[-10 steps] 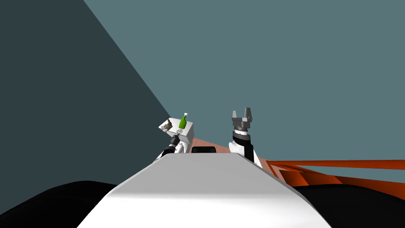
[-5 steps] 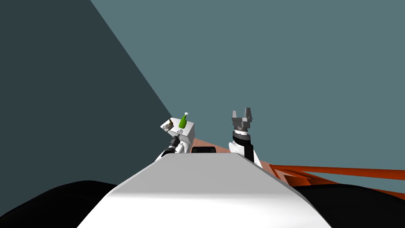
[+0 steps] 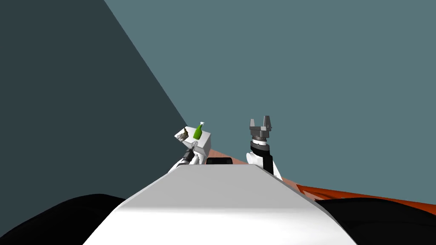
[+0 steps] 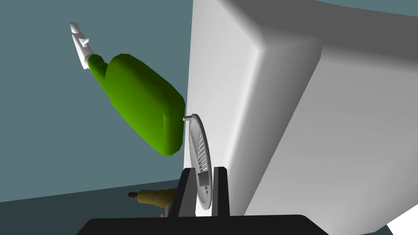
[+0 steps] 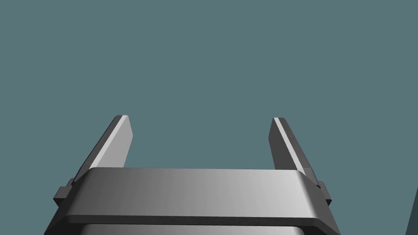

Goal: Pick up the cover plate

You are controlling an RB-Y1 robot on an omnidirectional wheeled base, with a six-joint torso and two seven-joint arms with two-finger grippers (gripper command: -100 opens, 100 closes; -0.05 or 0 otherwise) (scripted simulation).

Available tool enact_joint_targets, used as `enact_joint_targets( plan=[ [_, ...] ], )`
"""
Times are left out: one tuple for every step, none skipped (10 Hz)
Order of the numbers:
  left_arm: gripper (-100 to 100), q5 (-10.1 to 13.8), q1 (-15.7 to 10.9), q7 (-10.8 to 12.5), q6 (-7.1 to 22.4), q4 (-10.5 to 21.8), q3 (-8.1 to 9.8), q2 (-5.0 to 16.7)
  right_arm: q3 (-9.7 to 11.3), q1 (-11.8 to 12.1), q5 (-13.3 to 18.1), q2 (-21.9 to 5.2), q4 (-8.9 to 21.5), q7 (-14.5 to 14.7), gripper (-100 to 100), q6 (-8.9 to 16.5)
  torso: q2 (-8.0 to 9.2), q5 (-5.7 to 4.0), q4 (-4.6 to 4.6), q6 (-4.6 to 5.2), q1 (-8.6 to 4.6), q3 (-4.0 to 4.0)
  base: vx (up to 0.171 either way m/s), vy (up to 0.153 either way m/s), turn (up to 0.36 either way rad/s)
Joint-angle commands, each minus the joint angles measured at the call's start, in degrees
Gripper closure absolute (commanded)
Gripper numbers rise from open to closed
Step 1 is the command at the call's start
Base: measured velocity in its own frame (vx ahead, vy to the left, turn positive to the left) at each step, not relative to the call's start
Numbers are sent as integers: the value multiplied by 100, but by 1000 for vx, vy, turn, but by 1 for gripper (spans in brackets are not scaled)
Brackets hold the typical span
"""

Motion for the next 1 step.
enact_joint_targets(
  plan=[
    [0,0,0,0,0,0,0,0,0,0,0,0,0,0,0,0,0,0,0,0,0,0,0,0,0]
  ],
)
